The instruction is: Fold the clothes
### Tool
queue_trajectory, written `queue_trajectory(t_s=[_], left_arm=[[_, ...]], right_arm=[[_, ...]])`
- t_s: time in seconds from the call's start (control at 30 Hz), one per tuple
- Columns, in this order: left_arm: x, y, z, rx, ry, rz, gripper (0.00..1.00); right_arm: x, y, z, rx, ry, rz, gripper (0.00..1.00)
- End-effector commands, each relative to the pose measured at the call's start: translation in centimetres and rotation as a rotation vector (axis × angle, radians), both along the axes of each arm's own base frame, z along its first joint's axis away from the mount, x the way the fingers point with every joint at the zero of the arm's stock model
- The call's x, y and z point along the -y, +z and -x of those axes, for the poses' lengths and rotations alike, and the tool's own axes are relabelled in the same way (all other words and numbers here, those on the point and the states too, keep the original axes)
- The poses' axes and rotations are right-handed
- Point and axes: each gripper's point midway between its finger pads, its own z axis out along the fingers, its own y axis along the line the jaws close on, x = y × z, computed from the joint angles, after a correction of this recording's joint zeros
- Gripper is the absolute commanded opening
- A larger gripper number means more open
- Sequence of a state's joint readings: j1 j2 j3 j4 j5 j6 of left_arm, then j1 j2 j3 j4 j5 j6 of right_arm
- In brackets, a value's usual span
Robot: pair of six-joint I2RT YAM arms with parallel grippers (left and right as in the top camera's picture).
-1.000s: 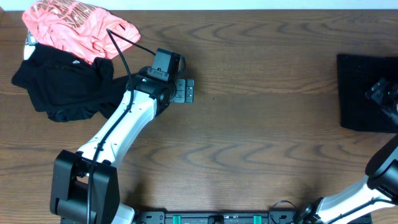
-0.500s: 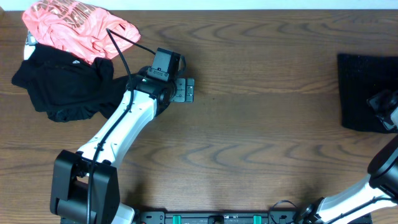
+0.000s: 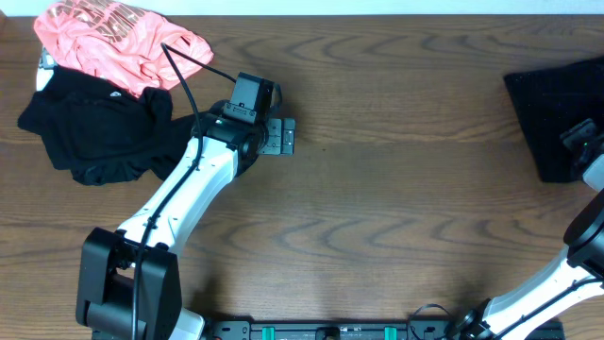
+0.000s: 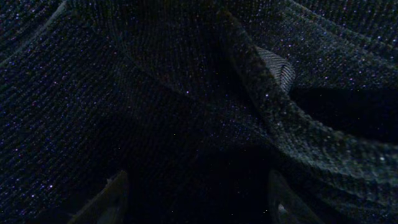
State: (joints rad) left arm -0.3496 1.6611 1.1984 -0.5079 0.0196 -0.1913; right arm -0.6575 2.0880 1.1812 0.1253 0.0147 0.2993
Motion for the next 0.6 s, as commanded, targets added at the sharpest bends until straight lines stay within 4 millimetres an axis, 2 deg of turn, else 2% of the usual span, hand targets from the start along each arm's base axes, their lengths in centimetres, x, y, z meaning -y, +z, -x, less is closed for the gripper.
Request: queue_trajectory(t_s=[0.0, 0.17, 0.57], left_arm=[[0.2, -0.1, -0.2, 0.006, 0.008, 0.008, 0.98], [0.3, 0.0, -0.4, 0.012, 0.009, 0.01, 0.98], [0.3, 0.0, -0.4, 0.012, 0.008, 0.01, 0.98]], right_arm=[[-5.7, -6.9, 0.7, -0.104, 0.101, -0.196, 0.67], [-8.4, -8.4, 1.9, -0.142, -0.021, -0.356, 0.61], [-13.5, -9.5, 2.1, -0.22, -0.061, -0.466, 0.62]])
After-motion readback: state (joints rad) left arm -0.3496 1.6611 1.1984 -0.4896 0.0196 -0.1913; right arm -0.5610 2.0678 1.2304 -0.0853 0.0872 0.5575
